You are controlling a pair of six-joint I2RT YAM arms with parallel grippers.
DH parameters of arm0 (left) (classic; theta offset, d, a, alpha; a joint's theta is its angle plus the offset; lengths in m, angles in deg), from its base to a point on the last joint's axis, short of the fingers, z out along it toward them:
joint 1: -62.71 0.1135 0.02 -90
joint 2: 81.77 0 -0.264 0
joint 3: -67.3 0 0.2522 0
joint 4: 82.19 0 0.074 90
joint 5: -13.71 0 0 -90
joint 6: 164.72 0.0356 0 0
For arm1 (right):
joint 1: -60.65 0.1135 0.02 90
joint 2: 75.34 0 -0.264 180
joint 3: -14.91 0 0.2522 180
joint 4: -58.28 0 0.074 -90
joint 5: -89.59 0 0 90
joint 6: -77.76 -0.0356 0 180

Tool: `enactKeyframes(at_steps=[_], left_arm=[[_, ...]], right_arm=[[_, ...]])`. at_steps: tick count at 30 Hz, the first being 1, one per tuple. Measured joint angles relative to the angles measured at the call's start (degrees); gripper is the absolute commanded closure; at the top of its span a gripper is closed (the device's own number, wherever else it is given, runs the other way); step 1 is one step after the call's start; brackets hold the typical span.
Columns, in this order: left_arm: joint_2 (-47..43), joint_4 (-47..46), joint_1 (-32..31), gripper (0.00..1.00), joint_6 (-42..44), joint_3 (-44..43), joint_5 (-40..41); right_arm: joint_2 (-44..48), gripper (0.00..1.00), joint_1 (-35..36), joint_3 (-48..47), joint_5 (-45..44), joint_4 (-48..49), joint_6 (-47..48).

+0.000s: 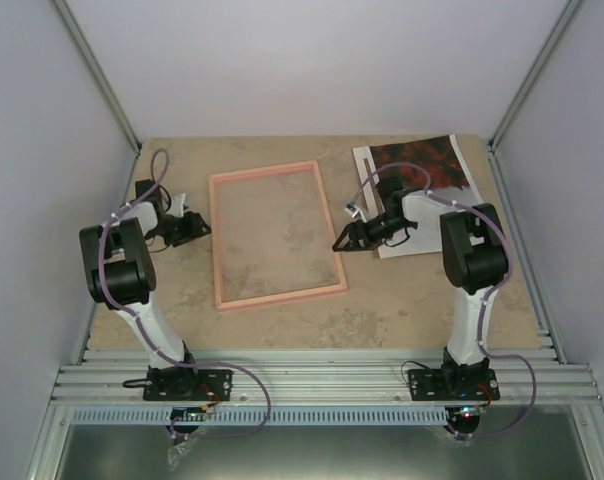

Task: Put the photo into the frame

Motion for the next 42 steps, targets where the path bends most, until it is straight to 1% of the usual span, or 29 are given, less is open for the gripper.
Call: enactKeyframes(at_steps=[3,6,9,13,17,20,22,25,27,29,33,38,42], left_arm=[[-1.3,0.3,0.2,0.3,1.1,-0.2,0.9],[-3.5,0.2,0.4,0.26,1.5,-1.2,1.6],[-6.6,-1.0,0.4,0.24,1.6,-3.1,1.7],[-8.5,-3.0,0.1,0.23,1.3,-4.9,1.8],[-9.8,-4.3,-1.4,0.24,1.3,-4.9,1.7],[-10.8,-5.5,-4.7,0.24,1.3,-4.1,1.3],[-11.7,-6.5,-8.8,0.24,1.6,-2.8,1.2],[-13.1,-8.0,-15.3,0.25,1.9,-0.2,0.9],[-13.4,-9.1,-19.1,0.25,1.3,1.2,0.2],[-13.4,-9.6,-20.2,0.25,0.6,1.9,0.2],[-13.4,-11.9,-19.3,0.25,-1.6,3.1,1.5],[-13.5,-12.7,-18.9,0.25,-3.1,5.4,3.1],[-13.8,-12.7,-18.9,0.25,-3.3,5.6,4.3]], right_arm=[[4.1,0.27,-2.2,-0.3,-1.3,-0.2,1.6],[7.7,0.26,-5.6,-2.6,-4.3,-0.3,4.1],[11.1,0.25,-8.9,-4.7,-9.4,0.7,6.7],[15.4,0.25,-10.9,-5.1,-17.7,2.0,10.8],[21.0,0.26,-10.6,-0.8,-24.7,4.1,17.4],[26.2,0.26,-10.5,5.0,-28.7,4.7,23.2],[28.9,0.25,-10.4,8.7,-31.3,5.1,27.1],[30.9,0.28,-9.1,12.9,-35.0,6.0,31.2],[30.2,0.28,-7.4,13.1,-36.6,6.2,31.5],[28.2,0.28,-5.3,11.8,-37.3,6.8,29.6],[23.2,0.28,-2.8,9.2,-38.6,9.5,23.0],[14.7,0.27,-2.6,2.9,-40.7,12.4,15.0],[9.5,0.27,-2.6,-1.1,-41.7,14.2,9.9]])
